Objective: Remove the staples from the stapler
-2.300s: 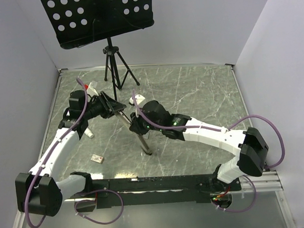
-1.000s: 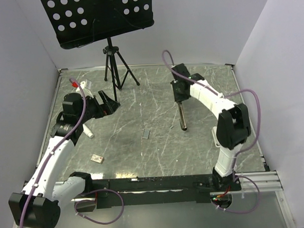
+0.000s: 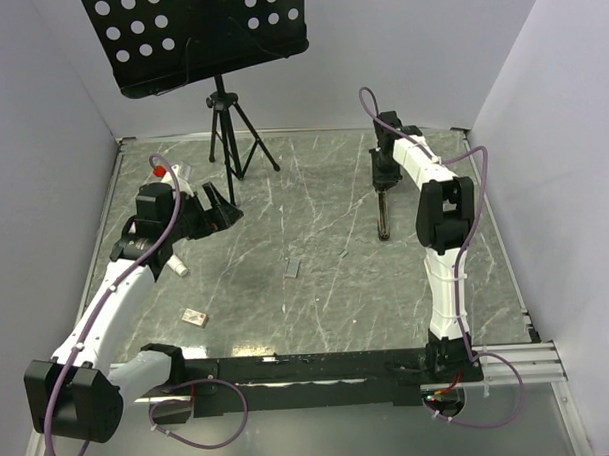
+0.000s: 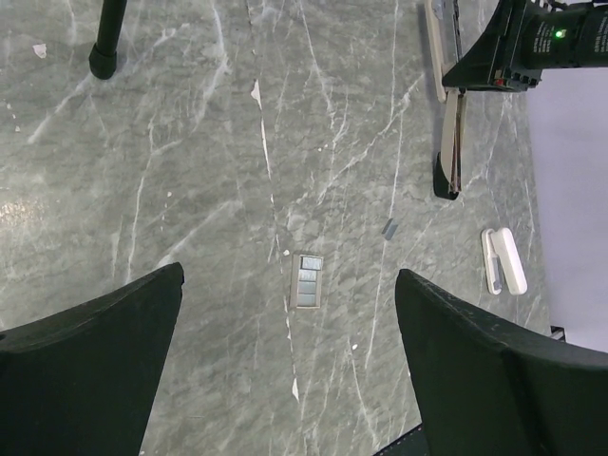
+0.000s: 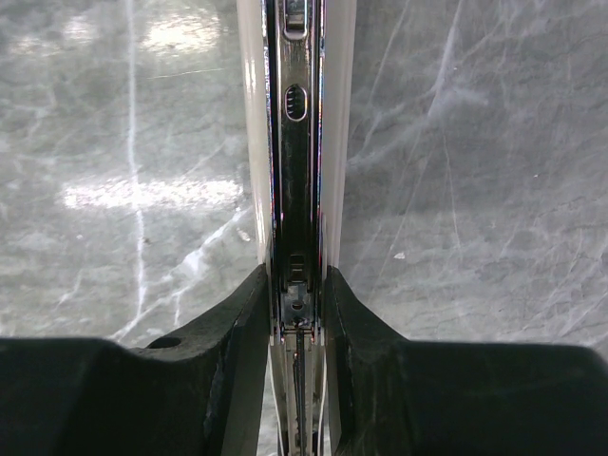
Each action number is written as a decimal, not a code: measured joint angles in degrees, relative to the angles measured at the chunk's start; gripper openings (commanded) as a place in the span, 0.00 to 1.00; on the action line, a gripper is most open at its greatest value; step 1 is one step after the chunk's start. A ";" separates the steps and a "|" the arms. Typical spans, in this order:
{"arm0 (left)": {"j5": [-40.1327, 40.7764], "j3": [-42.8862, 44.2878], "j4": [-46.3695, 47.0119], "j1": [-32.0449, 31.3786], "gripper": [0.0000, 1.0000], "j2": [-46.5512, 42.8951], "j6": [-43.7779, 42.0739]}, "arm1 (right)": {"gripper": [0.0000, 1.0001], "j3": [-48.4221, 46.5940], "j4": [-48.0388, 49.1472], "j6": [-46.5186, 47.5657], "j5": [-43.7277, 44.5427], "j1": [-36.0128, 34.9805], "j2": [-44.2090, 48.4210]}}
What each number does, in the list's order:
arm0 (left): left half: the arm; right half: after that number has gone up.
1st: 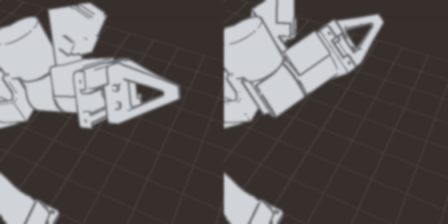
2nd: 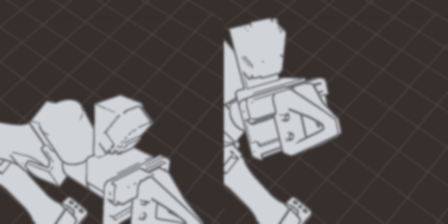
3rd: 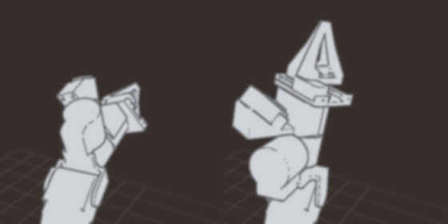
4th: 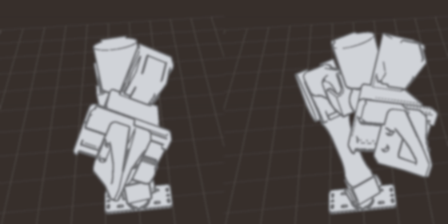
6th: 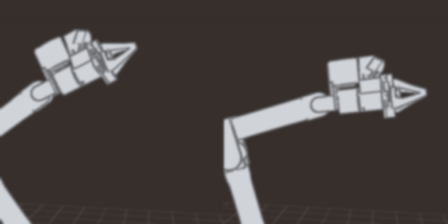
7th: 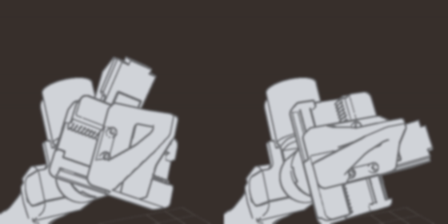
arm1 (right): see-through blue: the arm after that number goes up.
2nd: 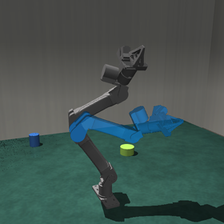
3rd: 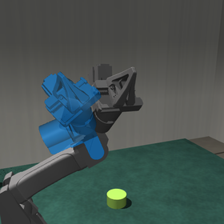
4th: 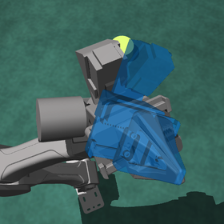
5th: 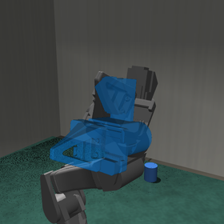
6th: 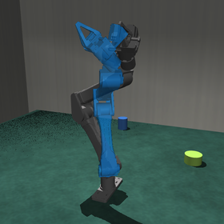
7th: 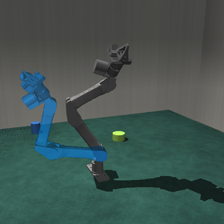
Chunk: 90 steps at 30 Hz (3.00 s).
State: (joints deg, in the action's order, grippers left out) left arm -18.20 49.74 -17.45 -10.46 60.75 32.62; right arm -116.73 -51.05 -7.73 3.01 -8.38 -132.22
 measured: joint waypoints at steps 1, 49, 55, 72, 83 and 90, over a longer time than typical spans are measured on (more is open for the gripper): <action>-0.04 0.00 0.02 0.11 0.97 0.00 0.00 | 0.20 0.00 0.04 0.00 0.37 0.00 -0.20; -2.05 -0.72 0.61 0.94 0.97 -5.11 1.29 | 0.73 31.98 -6.12 -2.19 8.96 1.20 32.37; -4.70 -1.77 2.14 0.22 0.97 -4.83 2.67 | 0.75 39.60 -11.76 -2.47 9.55 1.31 32.22; -5.64 -1.90 2.97 -2.64 0.97 -4.55 3.37 | 0.74 42.27 -12.04 0.00 6.69 8.83 26.75; -4.87 -1.90 2.97 -2.64 0.97 -4.74 3.15 | 0.56 44.48 -10.29 1.68 4.42 10.03 23.28; -4.87 -1.90 2.95 -2.71 0.97 -4.74 3.15 | 0.43 45.07 -10.10 1.88 4.11 10.03 23.28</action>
State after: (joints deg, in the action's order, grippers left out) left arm -23.07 47.83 -14.50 -13.17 56.01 35.77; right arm -71.66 -61.14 -5.85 7.11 1.65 -108.95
